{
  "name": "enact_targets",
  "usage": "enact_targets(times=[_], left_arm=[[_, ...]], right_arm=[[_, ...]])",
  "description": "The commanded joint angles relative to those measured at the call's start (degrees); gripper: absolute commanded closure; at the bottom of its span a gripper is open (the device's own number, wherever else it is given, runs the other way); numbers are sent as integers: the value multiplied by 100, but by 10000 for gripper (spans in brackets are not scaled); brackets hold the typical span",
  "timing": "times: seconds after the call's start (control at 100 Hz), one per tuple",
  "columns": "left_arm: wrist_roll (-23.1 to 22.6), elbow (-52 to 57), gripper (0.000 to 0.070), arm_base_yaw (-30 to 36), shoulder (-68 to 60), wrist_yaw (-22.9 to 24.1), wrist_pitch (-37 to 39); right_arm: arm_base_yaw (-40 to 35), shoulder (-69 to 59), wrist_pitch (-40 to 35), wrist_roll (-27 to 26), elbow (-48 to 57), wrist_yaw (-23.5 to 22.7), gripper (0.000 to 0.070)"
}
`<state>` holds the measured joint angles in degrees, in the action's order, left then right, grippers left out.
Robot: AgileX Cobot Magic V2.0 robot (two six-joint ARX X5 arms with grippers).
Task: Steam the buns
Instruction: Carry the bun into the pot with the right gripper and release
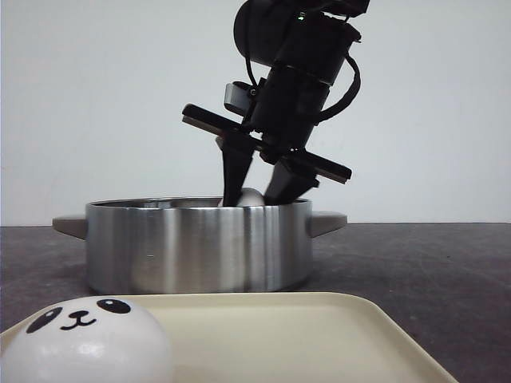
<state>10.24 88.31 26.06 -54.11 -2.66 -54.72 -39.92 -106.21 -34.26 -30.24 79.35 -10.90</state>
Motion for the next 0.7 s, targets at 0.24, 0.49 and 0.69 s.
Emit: enact_targets(times=[0.24, 0.49, 0.69], left_arm=[[-15, 87, 68, 31, -107, 33, 4], [-33, 87, 68, 31, -175, 33, -146], [142, -55, 68, 76, -258, -9, -520]], right_arm=[[-17, -94, 269, -227, 72, 83, 199], [0, -81, 437, -238, 149, 358, 200], [-9, 393, 450, 168, 396, 374, 639]])
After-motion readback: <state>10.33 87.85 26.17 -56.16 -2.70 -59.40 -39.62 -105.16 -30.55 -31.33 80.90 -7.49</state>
